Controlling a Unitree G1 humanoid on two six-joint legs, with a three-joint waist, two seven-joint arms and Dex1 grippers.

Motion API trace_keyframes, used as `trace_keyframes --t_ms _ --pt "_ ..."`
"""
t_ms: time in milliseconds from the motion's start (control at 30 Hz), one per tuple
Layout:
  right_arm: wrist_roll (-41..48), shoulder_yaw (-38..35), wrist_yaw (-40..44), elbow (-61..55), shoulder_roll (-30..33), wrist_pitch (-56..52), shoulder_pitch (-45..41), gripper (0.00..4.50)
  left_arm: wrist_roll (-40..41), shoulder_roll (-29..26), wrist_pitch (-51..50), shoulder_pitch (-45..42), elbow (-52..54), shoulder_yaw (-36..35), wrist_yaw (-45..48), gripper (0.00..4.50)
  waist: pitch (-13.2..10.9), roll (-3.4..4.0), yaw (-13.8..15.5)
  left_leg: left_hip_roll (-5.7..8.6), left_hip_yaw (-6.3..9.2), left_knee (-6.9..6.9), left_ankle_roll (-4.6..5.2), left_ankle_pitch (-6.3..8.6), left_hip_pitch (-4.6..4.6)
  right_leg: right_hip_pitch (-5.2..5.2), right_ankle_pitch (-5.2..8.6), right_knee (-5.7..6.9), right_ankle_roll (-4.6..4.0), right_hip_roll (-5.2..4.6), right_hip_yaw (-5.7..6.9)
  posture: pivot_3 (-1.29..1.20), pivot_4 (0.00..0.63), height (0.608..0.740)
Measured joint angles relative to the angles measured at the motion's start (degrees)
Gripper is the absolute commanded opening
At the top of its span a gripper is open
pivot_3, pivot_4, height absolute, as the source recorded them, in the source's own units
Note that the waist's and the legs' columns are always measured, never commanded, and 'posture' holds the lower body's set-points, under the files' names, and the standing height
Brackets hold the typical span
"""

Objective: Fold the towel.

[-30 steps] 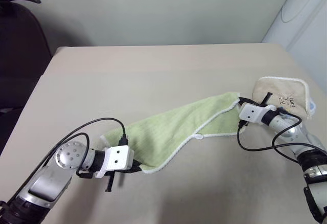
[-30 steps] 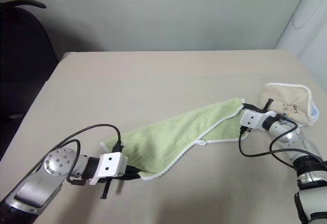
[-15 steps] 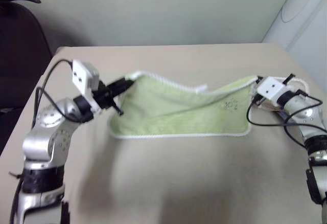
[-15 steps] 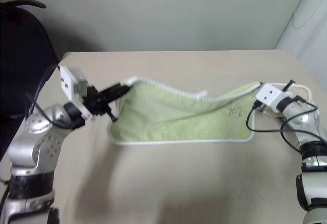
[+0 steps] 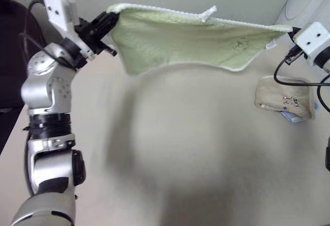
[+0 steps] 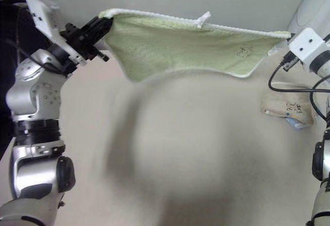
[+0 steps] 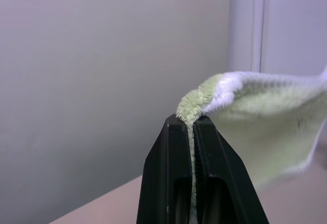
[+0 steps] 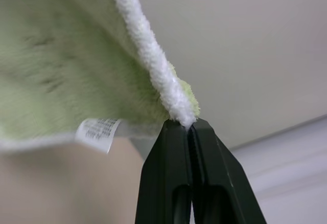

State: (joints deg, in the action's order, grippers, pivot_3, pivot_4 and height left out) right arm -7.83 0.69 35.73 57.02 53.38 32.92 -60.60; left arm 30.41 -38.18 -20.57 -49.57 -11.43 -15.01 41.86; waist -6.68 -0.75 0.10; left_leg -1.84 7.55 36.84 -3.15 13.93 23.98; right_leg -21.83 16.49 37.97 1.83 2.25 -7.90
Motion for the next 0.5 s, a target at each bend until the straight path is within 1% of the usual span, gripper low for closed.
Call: trace_keyframes --t_ms 100,167,200,233,300,367,433,500 --pt "6.5 -2.6 8.1 -8.4 1.1 -2.9 10.5 0.0 3.1 -3.2 -2.8 10.0 7.0 -1.7 3.9 0.03 0.0 -0.01 0.1 0.02 0.0 0.03 -0.06 -0.04 0.02 0.02 0.0 0.02 0.0 0.0 0.03 0.0 0.15 0.74" --pt "12.1 -4.7 13.6 -18.7 2.1 -6.5 22.4 0.0 6.2 -4.8 -6.0 20.2 15.0 -3.6 6.1 0.03 0.0 -0.07 0.2 0.02 0.0 0.01 -0.11 -0.07 0.07 0.02 0.0 -0.03 0.0 0.0 0.06 0.0 0.15 0.74" --pt "14.0 -5.1 16.0 -21.7 2.4 -8.8 27.9 0.0 7.4 -5.0 -7.5 25.1 17.7 -4.2 7.0 0.03 0.0 -0.09 0.3 0.02 0.0 0.06 -0.12 -0.07 0.07 0.03 0.01 0.02 0.01 0.01 0.08 0.0 0.15 0.74" --pt "15.8 -5.3 17.6 -25.0 2.4 -11.3 32.4 0.0 8.5 -5.4 -8.8 29.0 20.1 -4.6 7.7 0.03 0.0 -0.11 0.3 0.02 -0.01 0.05 -0.16 -0.1 0.1 0.0 0.01 0.01 0.01 0.01 0.06 0.0 0.15 0.74" --pt "20.2 -7.0 21.4 -34.2 3.4 -16.7 42.1 0.0 10.6 -7.4 -11.0 39.4 28.3 -5.2 10.3 0.03 0.0 -0.1 0.2 0.02 -0.12 0.05 -0.13 -0.08 0.01 0.07 0.02 0.02 0.03 0.03 -0.03 0.0 0.15 0.74" --pt "23.3 -8.7 24.1 -41.1 4.6 -21.3 48.0 0.0 11.7 -8.8 -12.2 46.7 34.1 -5.6 12.2 0.03 0.0 -0.11 0.1 0.01 -0.15 0.02 -0.13 -0.07 -0.03 0.1 0.04 -0.02 0.06 0.09 -0.07 0.0 0.15 0.74" --pt "25.6 -10.5 26.5 -46.8 6.2 -24.9 52.2 0.0 12.0 -10.1 -12.6 54.5 39.3 -6.0 13.9 0.03 0.0 -0.15 -0.1 0.0 -0.16 0.02 -0.03 0.01 -0.3 0.36 0.05 -0.07 0.06 0.14 -0.1 0.0 0.15 0.74" --pt "26.7 -11.3 28.2 -49.1 7.0 -27.2 54.3 0.0 11.4 -10.4 -12.7 59.7 41.5 -6.0 14.9 0.03 0.0 -0.19 -0.1 -0.02 -0.13 0.01 0.54 0.45 -0.61 0.7 0.11 -0.1 0.07 0.21 -0.12 0.0 0.15 0.74"
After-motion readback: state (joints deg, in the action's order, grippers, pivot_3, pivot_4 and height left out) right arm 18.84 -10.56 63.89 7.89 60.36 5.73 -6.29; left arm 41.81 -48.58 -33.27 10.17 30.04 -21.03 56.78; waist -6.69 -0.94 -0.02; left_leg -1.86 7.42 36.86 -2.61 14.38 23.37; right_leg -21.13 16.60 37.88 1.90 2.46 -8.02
